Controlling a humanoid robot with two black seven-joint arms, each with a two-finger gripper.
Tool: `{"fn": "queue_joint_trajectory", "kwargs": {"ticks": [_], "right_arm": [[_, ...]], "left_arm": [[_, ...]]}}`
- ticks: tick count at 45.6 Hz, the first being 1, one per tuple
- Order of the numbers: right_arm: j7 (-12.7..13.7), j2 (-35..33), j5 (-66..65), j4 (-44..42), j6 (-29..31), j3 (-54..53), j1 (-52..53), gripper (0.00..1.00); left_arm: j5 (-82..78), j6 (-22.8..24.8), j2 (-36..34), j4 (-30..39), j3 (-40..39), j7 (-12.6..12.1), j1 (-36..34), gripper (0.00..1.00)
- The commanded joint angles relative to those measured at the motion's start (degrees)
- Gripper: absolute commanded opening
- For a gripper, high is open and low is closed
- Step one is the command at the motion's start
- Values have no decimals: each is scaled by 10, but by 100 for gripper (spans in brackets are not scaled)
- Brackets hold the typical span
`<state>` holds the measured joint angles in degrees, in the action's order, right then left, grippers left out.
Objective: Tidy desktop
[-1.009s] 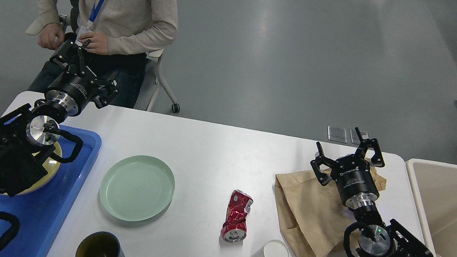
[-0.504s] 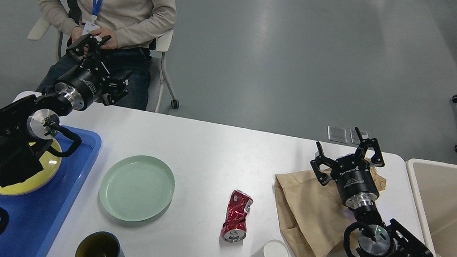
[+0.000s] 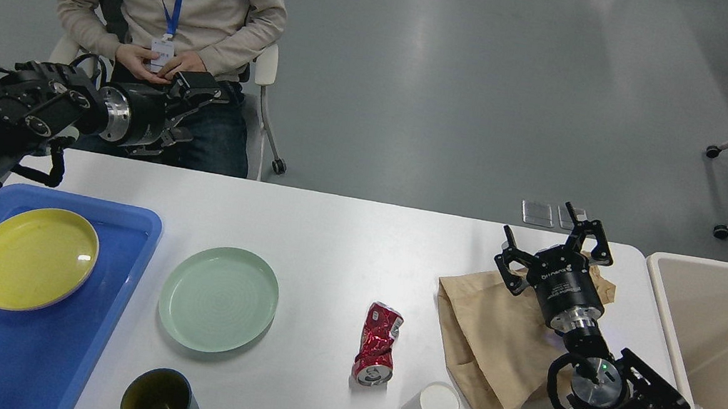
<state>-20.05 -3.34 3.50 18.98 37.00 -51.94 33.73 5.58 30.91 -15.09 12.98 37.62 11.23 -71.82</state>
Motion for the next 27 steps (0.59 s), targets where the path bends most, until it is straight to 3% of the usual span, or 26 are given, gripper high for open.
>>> {"fn": "queue_joint_trajectory", "kwargs": {"ticks": [1, 12, 22, 27], "right_arm": [[0, 0, 0, 0, 0, 0, 0, 100], [0, 0, -1, 0, 0, 0, -1, 100], [0, 0, 0, 0, 0, 0, 0, 100], [0, 0, 0, 0, 0, 0, 0, 100]], "left_arm": [[-3, 0, 4, 0, 46, 0, -22, 97], [-35, 6, 31, 6, 250, 3, -35, 97], [-58, 118, 31, 93, 281, 1, -86, 97], [-80, 130, 36, 161, 343, 1, -129, 97]]}}
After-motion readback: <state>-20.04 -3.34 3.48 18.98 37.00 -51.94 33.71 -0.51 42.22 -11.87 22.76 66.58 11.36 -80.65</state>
